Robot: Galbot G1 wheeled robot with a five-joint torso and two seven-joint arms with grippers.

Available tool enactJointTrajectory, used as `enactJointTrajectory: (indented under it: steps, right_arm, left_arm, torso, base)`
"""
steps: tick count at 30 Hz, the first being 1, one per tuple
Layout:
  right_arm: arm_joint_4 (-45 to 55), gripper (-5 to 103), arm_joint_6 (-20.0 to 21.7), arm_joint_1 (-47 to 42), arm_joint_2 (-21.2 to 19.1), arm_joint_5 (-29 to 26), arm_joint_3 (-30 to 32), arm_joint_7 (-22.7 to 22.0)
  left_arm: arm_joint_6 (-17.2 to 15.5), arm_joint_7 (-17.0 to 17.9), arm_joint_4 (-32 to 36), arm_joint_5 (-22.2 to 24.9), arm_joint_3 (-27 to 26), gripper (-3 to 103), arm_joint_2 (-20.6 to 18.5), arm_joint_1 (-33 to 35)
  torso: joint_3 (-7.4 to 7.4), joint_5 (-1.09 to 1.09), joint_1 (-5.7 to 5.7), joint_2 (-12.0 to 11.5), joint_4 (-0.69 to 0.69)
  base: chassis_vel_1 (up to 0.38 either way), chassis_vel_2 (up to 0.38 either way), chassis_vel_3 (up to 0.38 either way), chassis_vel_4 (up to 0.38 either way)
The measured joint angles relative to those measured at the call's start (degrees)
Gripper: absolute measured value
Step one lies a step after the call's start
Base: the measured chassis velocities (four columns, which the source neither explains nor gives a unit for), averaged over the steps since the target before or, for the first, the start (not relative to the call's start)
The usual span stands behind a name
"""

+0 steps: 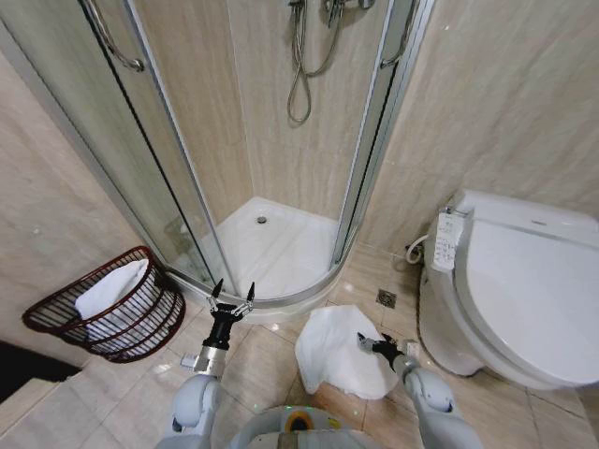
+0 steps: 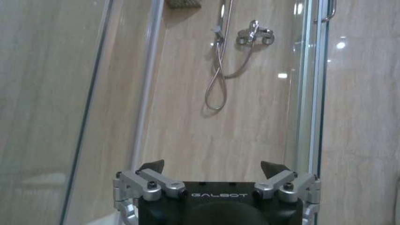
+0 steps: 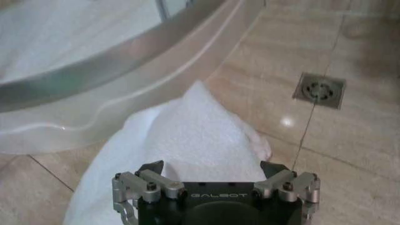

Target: Discard the used towel into the hamper.

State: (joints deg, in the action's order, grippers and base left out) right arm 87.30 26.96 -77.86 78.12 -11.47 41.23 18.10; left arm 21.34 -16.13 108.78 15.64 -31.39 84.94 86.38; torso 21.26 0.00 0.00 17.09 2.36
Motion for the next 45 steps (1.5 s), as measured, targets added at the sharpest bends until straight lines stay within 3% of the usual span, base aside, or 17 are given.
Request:
enactJointTrajectory:
  steps: [5, 10, 13, 14, 15, 18, 21, 24, 25, 26, 29, 30, 33, 38, 45]
  right_arm:
    - [-5.67, 100, -0.16, 3.99, -0.79, 0.61, -0.81, 2.47]
    - [-12.9, 100, -5.88, 8.65, -1.11, 4.09, -2.06, 4.23]
    - [-14.93, 101, -6.6, 10.15, -1.08, 4.69, -3.0, 4.54]
    - [-15.65, 98, -6.75, 10.65, -0.97, 4.82, -3.2, 4.67]
    - [-17.11, 85, -7.03, 11.86, -0.1, 4.15, -3.8, 4.82]
    - [-17.0, 79, -6.88, 11.72, 0.13, 3.31, -4.36, 5.08]
    - [-16.88, 62, -6.84, 11.45, 0.63, 2.85, -4.42, 5.15]
    - [-16.71, 62, -6.86, 11.09, 0.88, 2.7, -4.31, 5.15]
    - [-16.51, 52, -6.88, 10.86, 1.02, 2.66, -4.26, 5.15]
    - [-16.51, 52, -6.88, 10.86, 1.02, 2.66, -4.26, 5.15]
    - [-16.13, 35, -6.91, 10.38, 1.3, 2.56, -4.13, 4.87]
    - [-16.13, 35, -6.91, 10.38, 1.3, 2.56, -4.13, 4.87]
    - [-16.01, 20, -6.91, 10.18, 1.57, 2.27, -3.72, 4.0]
    - [-16.06, 8, -8.04, 10.04, 1.77, 1.8, -3.15, 2.83]
    - [-13.04, 7, -20.16, 8.42, 3.17, 1.62, -1.22, -3.17]
  left_arm:
    - [-0.49, 0.01, 0.08, -0.26, -0.04, 100, -0.17, -0.24]
    - [-1.19, -0.02, 0.68, -0.72, -0.14, 100, -0.1, -0.3]
    - [-1.48, 0.1, 1.27, -0.75, -0.49, 100, 0.04, -0.14]
    - [-1.55, 0.18, 1.42, -0.75, -0.62, 100, 0.03, -0.07]
    - [-1.64, 0.57, 1.86, -0.75, -1.03, 100, 0.03, 0.08]
    - [-1.65, 0.75, 1.93, -0.75, -1.15, 100, 0.05, 0.14]
    - [-1.67, 0.81, 1.99, -0.85, -1.06, 100, 0.12, 0.17]
    - [-1.7, 0.82, 2.04, -0.92, -0.91, 100, 0.18, 0.11]
    - [-1.72, 0.82, 2.05, -0.95, -0.8, 100, 0.2, 0.06]
    - [-1.72, 0.82, 2.05, -0.95, -0.8, 100, 0.2, 0.06]
    - [-1.9, 0.81, 2.47, -0.6, -0.5, 100, 0.23, 0.11]
    - [-1.9, 0.81, 2.47, -0.6, -0.5, 100, 0.23, 0.11]
    - [-2.8, 0.65, 3.77, 0.02, 0.16, 100, 0.27, 0.59]
    - [-3.07, 0.51, 4.4, 0.08, 0.59, 100, 0.51, 0.3]
    - [-3.11, 0.51, 5.11, 1.0, 0.81, 100, 0.4, 0.32]
  torso:
    - [0.03, -0.01, 0.0, 0.04, -0.01]
    - [0.04, 0.0, 0.0, 0.06, 0.0]
    - [0.05, 0.0, 0.0, 0.07, 0.0]
    - [0.05, 0.0, 0.0, 0.08, 0.0]
    - [0.06, 0.0, 0.0, 0.1, 0.01]
    - [0.06, -0.01, 0.0, 0.11, 0.0]
    - [0.07, -0.01, 0.0, 0.11, 0.0]
    - [0.07, -0.01, 0.0, 0.12, 0.0]
    - [0.07, -0.01, 0.0, 0.12, 0.0]
    - [0.07, -0.01, 0.0, 0.12, 0.0]
    - [0.08, -0.01, 0.0, 0.13, 0.0]
    - [0.08, -0.01, 0.0, 0.13, 0.0]
    - [0.08, 0.0, 0.0, 0.13, 0.01]
    - [0.09, 0.0, 0.0, 0.14, 0.0]
    - [0.09, -0.01, 0.0, 0.14, 0.02]
  base:
    - [0.0, 0.0, 0.0, 0.0]
    - [0.0, 0.0, 0.0, 0.0]
    - [0.0, 0.0, 0.0, 0.0]
    - [0.0, 0.0, 0.0, 0.0]
    - [0.0, 0.0, 0.0, 0.0]
    - [0.0, 0.0, 0.0, 0.0]
    - [0.0, 0.0, 0.0, 0.0]
    - [0.0, 0.0, 0.0, 0.0]
    - [0.0, 0.0, 0.0, 0.0]
    - [0.0, 0.0, 0.0, 0.0]
    - [0.0, 0.0, 0.0, 0.0]
    - [0.0, 0.0, 0.0, 0.0]
    - [0.0, 0.0, 0.0, 0.0]
    - [0.0, 0.0, 0.0, 0.0]
    - [0.0, 0.0, 0.0, 0.0]
